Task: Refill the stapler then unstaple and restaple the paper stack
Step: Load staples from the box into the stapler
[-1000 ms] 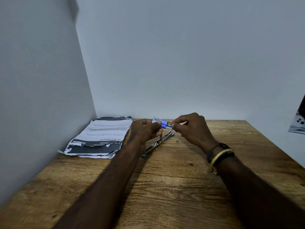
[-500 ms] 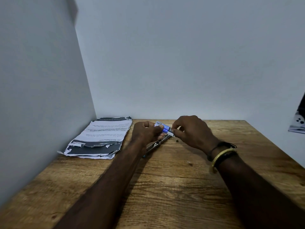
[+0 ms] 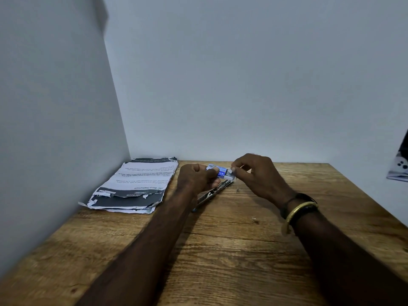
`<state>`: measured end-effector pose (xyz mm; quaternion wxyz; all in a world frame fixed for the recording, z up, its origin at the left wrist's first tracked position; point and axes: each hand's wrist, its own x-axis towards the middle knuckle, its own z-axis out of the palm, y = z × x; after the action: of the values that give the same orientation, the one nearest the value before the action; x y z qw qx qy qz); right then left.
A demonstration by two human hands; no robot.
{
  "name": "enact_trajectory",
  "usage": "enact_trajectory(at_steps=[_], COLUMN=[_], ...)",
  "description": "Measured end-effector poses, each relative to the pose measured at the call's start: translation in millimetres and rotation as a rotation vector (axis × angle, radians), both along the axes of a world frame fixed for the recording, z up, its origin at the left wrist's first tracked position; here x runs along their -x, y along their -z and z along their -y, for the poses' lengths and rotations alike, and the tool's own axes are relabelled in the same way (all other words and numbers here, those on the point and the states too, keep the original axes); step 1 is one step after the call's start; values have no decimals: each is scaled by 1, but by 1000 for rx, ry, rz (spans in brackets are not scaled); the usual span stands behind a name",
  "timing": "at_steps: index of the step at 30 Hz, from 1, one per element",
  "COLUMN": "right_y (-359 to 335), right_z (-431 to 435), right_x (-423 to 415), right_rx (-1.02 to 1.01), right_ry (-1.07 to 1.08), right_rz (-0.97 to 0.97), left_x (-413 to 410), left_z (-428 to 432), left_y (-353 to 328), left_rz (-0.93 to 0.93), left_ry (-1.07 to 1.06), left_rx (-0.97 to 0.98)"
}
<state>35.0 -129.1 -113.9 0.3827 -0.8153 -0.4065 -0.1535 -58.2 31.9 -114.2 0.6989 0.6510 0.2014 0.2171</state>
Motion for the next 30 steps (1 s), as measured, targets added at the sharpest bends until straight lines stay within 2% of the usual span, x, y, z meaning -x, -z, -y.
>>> enact_trajectory(at_steps=[4, 8, 11, 14, 19, 23, 30], right_y=[-2, -3, 2, 5, 3, 2, 3], right_z=[0, 5, 8, 8, 4, 3, 6], right_x=[-4, -9, -12, -12, -7, -4, -5], right_rx=[-70, -37, -7, -63, -153, -75, 34], right_ry=[4, 35, 43, 4, -22, -52, -86], right_rz=[-78, -134, -212, -292, -218, -114, -53], left_x=[0, -3, -2, -2, 0, 1, 2], left_z=[-1, -9, -12, -10, -4, 0, 1], left_y=[-2, 0, 1, 1, 0, 0, 0], left_rz=[14, 56, 55, 32, 9, 1, 7], left_ry=[-33, -114, -109, -95, -36, -33, -21], left_rx=[11, 62, 81, 62, 25, -13, -41])
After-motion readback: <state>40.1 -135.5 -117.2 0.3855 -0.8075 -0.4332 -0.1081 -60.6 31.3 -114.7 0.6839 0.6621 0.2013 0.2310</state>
